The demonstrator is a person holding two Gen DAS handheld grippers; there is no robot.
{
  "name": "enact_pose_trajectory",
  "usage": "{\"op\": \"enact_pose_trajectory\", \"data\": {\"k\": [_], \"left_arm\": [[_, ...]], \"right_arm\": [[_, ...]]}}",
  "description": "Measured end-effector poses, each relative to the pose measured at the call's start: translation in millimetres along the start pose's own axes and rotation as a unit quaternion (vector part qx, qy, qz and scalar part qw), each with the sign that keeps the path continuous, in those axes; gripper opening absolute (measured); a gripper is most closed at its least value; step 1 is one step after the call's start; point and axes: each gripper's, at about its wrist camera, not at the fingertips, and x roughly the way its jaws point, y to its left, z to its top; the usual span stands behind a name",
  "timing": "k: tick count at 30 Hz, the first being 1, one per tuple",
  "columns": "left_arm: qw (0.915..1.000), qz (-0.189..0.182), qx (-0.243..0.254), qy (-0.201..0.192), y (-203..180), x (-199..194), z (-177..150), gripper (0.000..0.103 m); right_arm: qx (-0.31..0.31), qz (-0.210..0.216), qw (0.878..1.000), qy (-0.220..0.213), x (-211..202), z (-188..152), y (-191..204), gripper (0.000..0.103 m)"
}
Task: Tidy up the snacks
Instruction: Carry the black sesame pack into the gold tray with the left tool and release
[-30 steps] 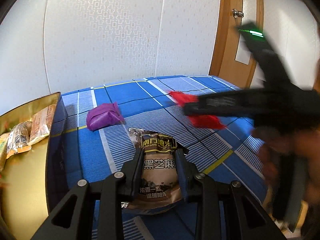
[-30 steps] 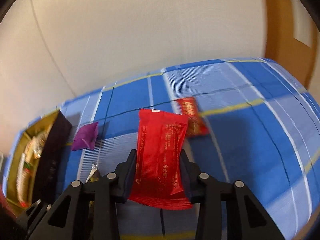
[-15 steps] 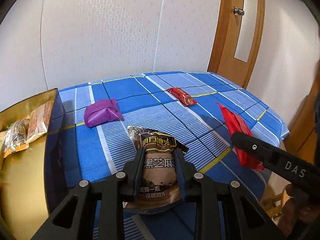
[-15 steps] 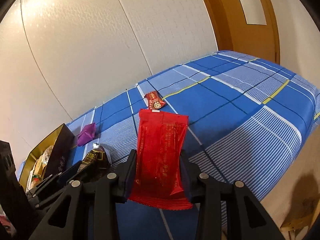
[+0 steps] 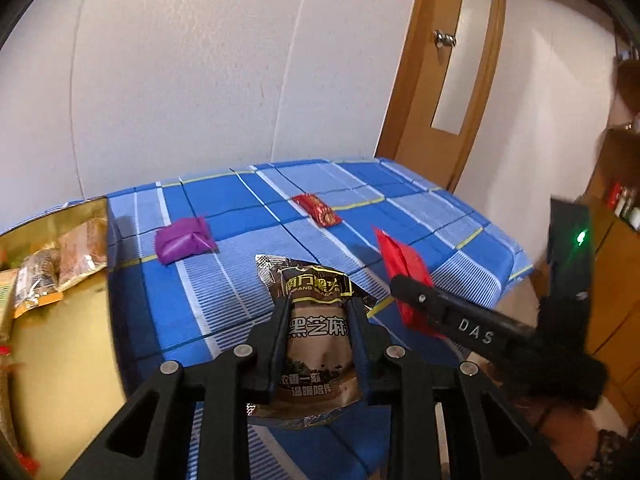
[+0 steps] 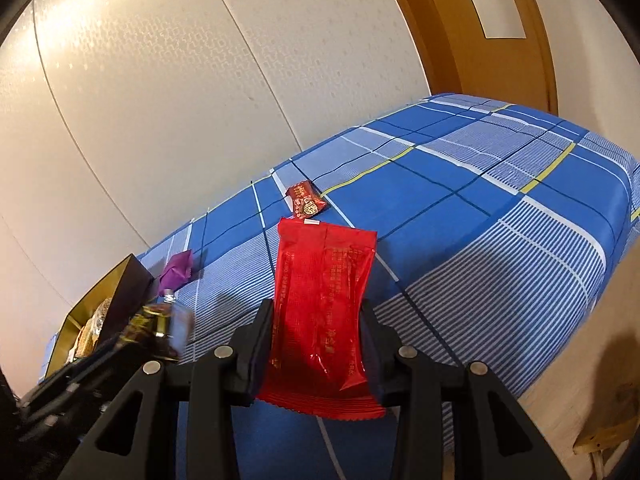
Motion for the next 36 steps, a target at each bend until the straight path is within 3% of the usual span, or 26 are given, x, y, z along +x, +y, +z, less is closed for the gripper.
{"op": "enact_pose_trajectory", "data": {"k": [8, 19, 24, 33, 36], "left_arm": [[0.9981, 0.012, -0.057, -0.019, 34.8, -38.9, 16.4, 0.028], [0.9872, 0.069, -0.142, -0.018, 116.7, -69.1, 17.3, 0.028], [0.9805, 0.107, -0.164, 0.01, 147.0, -66.9, 10.0, 0.028], [0.9567, 0.148, -0.236, 0.084, 208.2, -52.3, -7.9, 0.028], [0.9565, 0.156, -0.232, 0.083, 216.9, -51.1, -6.6, 0.028]], "right_arm": [[0.002, 0.006, 1.0, -0.009, -6.6, -1.1, -1.8, 0.04], [-0.011, 0.005, 1.0, -0.007, -4.0, -1.6, -0.2, 0.04], [-0.014, 0.008, 1.0, -0.01, -4.3, -1.3, 0.8, 0.04], [-0.04, 0.024, 0.999, -0.018, -5.9, -5.5, 19.4, 0.04], [-0.051, 0.026, 0.998, -0.017, -5.1, -7.3, 25.5, 0.04]]}}
